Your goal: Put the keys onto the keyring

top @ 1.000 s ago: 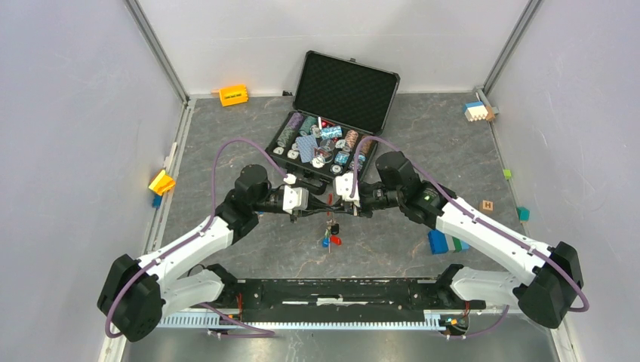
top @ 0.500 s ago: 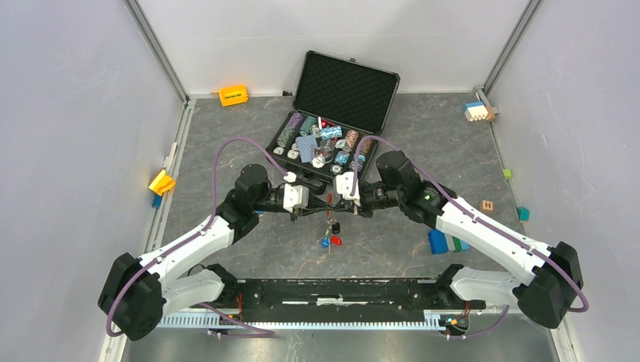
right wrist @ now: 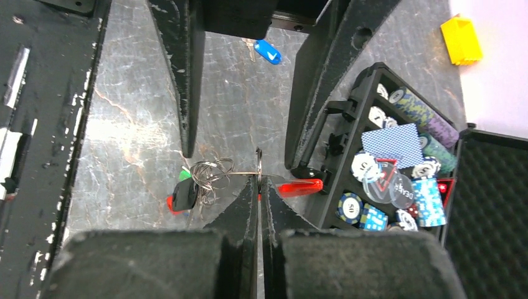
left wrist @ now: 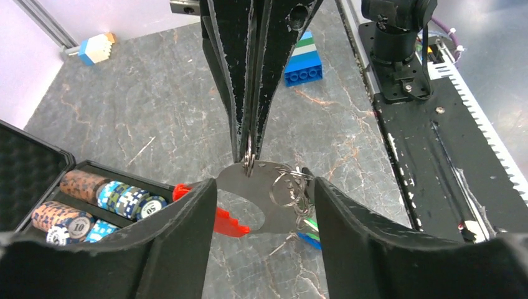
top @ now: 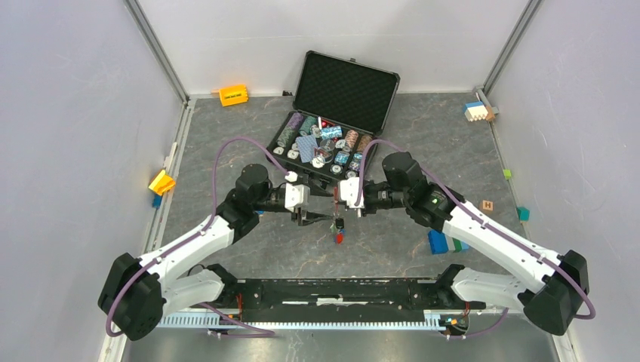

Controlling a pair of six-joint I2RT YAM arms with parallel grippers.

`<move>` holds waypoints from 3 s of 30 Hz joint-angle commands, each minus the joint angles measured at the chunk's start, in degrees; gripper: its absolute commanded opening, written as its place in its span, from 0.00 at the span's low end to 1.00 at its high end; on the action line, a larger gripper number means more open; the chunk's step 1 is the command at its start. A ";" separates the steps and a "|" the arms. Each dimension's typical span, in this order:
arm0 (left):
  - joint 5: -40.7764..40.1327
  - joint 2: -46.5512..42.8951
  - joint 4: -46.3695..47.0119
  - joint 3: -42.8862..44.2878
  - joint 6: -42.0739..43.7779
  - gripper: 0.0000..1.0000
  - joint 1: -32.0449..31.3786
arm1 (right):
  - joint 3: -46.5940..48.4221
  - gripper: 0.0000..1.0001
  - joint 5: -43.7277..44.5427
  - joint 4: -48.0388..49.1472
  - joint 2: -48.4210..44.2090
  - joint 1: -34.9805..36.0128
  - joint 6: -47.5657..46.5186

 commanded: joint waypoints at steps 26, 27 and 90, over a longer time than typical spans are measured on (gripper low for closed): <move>-30.88 0.26 -40.00 16.51 8.05 0.85 -0.10 | -14.36 0.00 25.14 12.09 -11.76 10.17 -23.90; -33.71 0.92 -41.98 17.15 7.48 0.85 -0.10 | -14.45 0.00 25.37 12.30 -11.73 10.37 -23.92; -43.94 24.74 -59.51 19.59 14.53 0.14 19.68 | -10.17 0.00 18.14 7.01 -6.29 10.88 -16.21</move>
